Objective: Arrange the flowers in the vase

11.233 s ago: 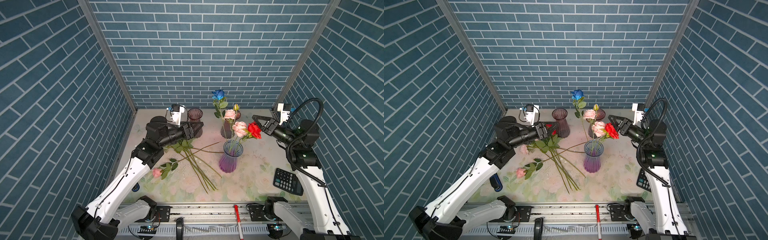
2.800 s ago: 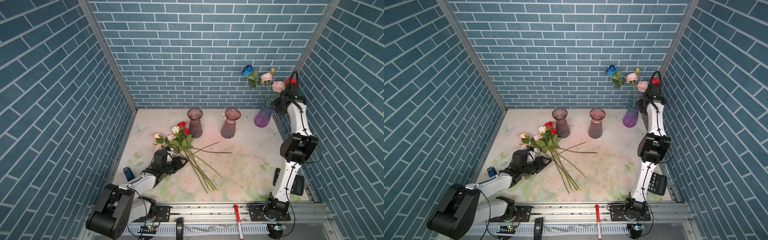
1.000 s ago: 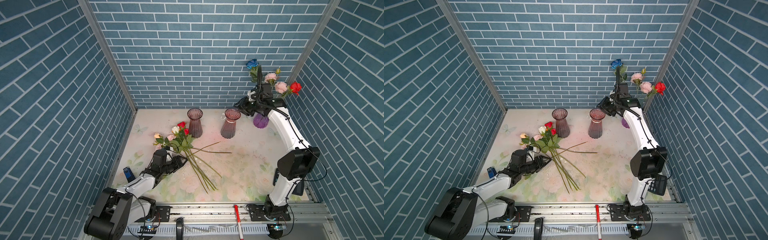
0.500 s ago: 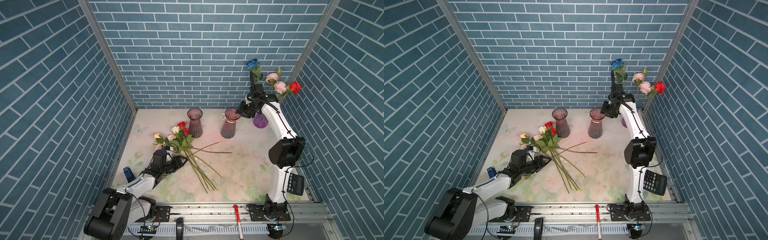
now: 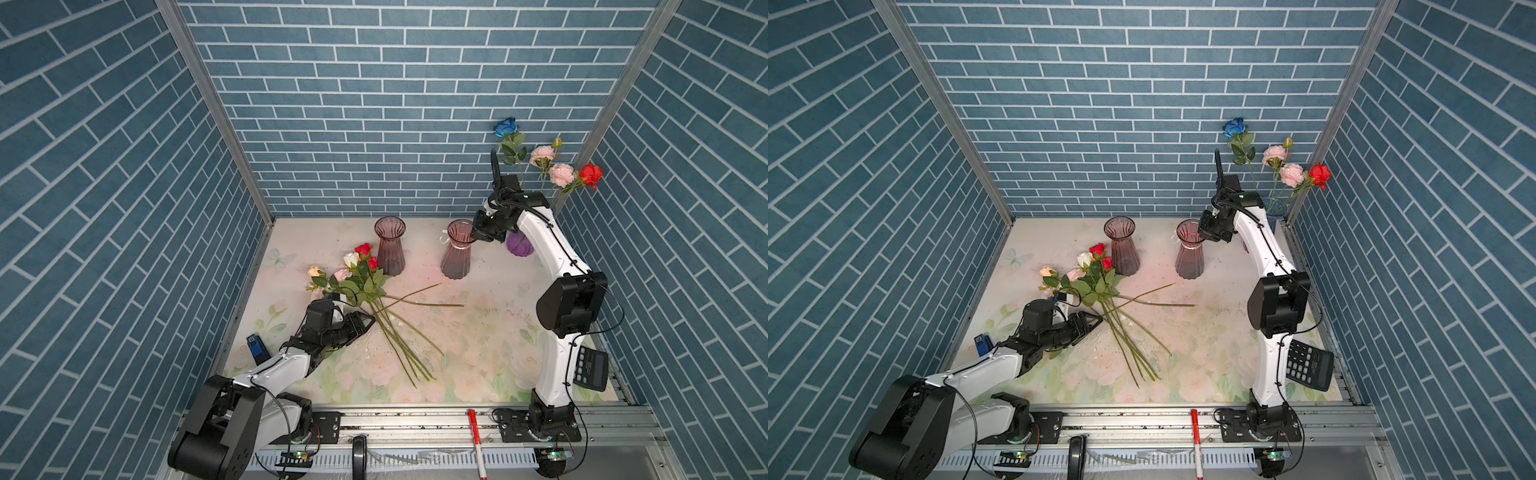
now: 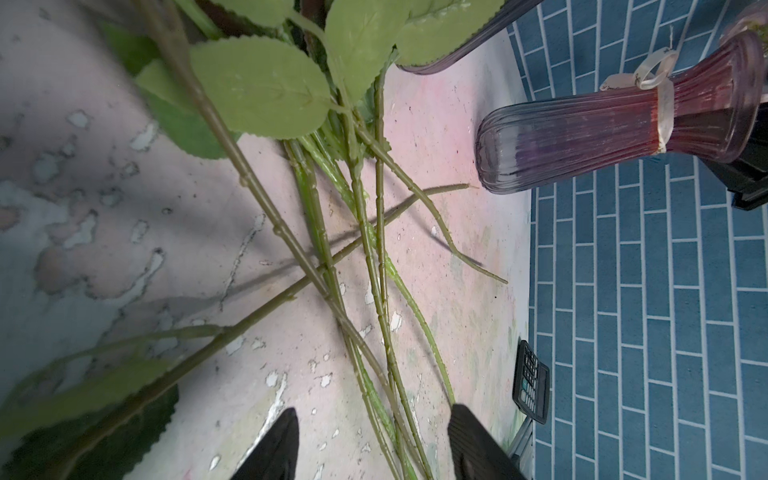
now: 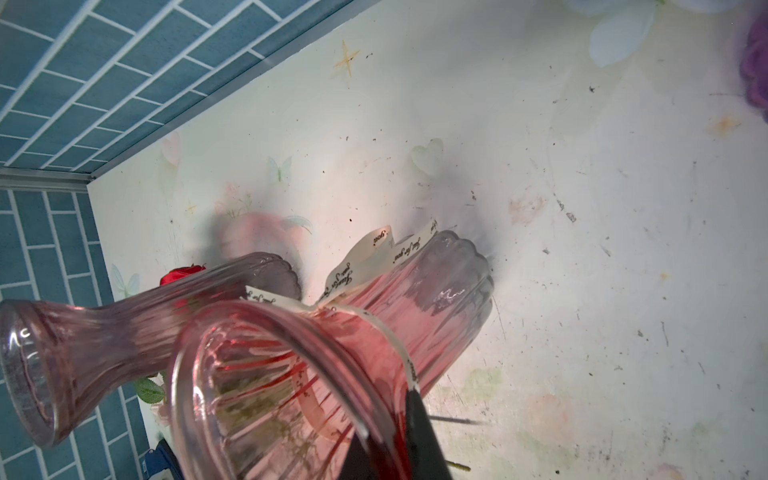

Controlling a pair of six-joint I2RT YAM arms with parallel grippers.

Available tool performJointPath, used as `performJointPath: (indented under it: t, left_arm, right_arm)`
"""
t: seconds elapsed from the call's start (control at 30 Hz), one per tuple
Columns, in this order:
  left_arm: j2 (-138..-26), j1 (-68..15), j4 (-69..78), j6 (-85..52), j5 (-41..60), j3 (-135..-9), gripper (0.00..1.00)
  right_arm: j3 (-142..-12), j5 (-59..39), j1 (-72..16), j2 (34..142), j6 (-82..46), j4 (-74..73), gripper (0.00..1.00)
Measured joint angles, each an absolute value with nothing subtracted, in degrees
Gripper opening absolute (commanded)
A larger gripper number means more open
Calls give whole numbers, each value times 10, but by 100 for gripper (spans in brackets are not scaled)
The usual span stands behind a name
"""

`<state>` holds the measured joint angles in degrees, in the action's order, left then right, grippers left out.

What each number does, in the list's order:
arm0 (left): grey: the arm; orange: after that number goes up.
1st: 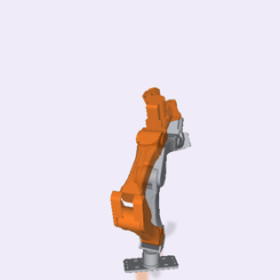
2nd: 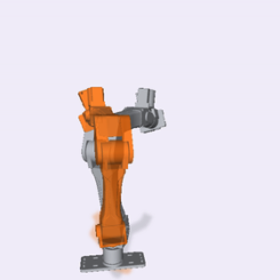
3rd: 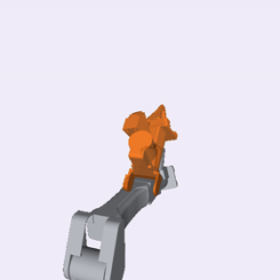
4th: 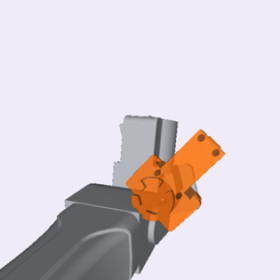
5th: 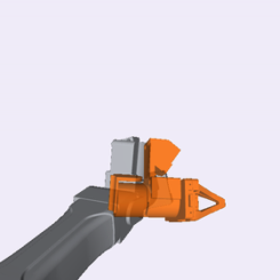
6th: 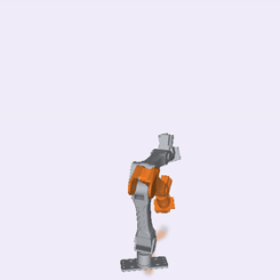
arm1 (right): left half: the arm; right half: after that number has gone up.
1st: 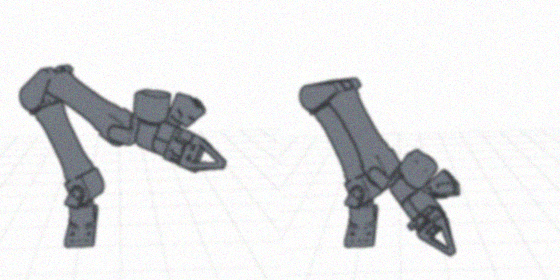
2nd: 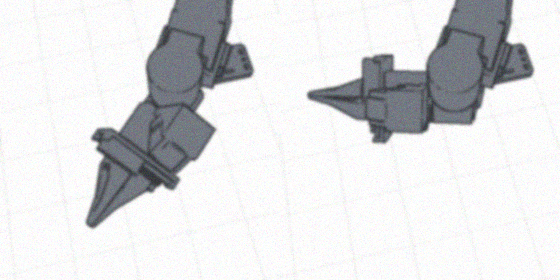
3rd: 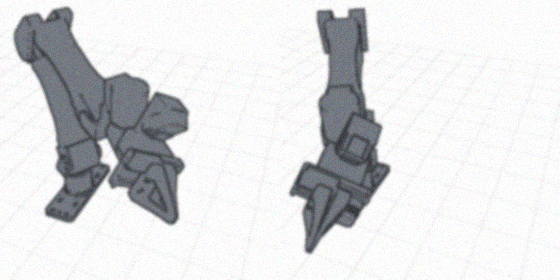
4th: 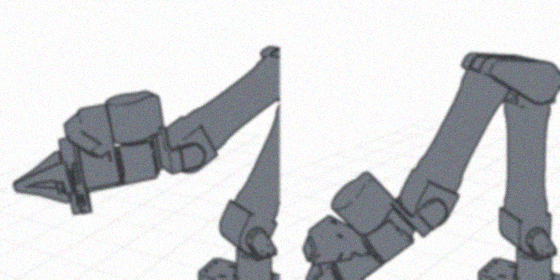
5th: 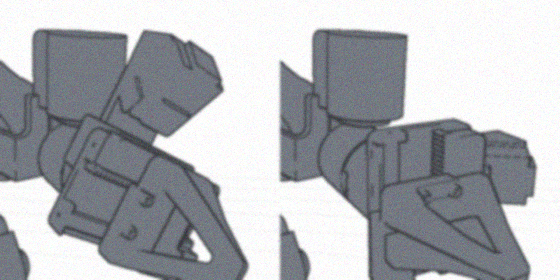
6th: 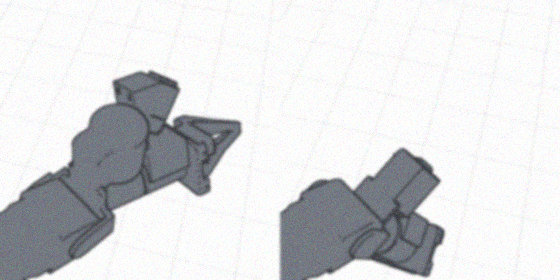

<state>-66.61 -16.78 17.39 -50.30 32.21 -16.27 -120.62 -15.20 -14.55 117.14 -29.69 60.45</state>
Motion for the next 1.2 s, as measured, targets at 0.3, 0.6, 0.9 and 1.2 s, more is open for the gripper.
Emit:
performJointPath:
  t: [0.3,0.6,0.9,1.2]
  left_arm:
    - [-656,-168,168,-503,320,-163,60]
    - [-538,-168,133,-507,303,-145,60]
    - [-298,-168,13,-526,268,-108,62]
    - [-287,-168,-31,-532,260,-108,62]
  right_arm:
    - [-982,-154,-184,997,-299,585,0]
    - [-744,-163,-279,785,-359,525,0]
    - [-679,-161,-321,710,-406,511,0]
    - [-698,-148,-321,729,-405,512,32]
